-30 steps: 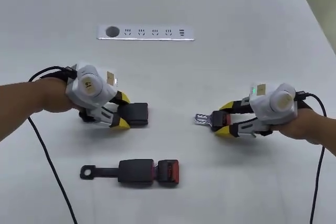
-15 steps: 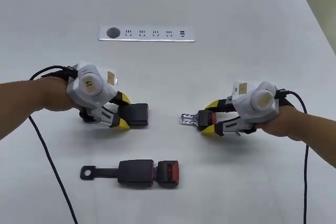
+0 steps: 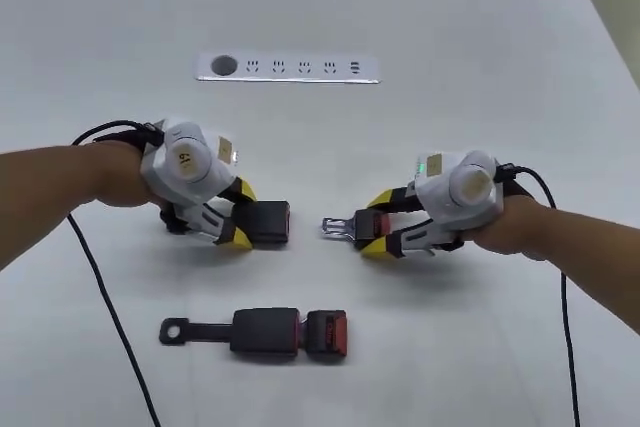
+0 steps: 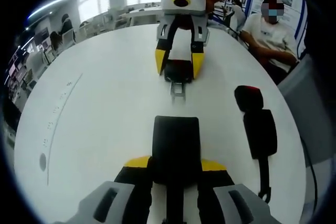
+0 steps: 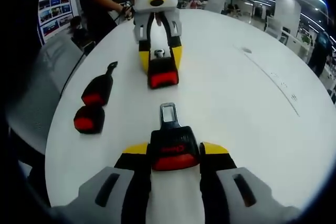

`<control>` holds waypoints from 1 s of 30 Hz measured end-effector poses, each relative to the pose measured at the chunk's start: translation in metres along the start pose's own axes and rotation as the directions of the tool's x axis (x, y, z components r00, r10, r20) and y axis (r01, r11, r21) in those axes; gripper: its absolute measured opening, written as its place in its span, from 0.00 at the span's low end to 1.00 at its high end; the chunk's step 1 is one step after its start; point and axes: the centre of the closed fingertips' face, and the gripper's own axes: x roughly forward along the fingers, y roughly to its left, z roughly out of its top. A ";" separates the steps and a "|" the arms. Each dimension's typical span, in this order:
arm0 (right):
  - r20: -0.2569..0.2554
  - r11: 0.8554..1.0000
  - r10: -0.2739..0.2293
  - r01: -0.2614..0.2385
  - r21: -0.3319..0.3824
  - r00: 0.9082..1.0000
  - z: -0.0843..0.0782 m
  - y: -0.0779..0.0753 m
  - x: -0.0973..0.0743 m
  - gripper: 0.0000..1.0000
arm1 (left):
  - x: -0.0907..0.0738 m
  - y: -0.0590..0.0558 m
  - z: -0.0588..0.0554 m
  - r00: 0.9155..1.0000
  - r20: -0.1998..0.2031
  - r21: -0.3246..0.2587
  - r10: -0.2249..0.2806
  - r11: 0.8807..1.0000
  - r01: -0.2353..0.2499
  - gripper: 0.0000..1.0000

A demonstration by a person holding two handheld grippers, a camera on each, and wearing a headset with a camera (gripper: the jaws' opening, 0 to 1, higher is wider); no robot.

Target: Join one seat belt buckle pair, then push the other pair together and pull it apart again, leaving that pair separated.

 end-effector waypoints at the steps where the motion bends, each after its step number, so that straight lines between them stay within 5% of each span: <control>1: 0.004 1.000 0.002 -0.002 0.002 1.000 0.004 0.001 0.003 0.35 | 0.000 0.000 0.000 1.000 -0.001 0.001 0.000 1.000 0.000 0.33; 20: 0.035 0.999 0.030 -0.029 -0.031 0.999 0.047 0.010 0.039 0.35 | 0.004 0.005 -0.003 1.000 -0.020 0.003 0.004 1.000 -0.004 0.33; 30: 0.020 0.999 0.028 -0.027 -0.036 0.999 0.046 0.010 0.045 0.34 | 0.003 0.001 -0.001 0.999 -0.043 0.009 0.005 1.000 -0.005 0.33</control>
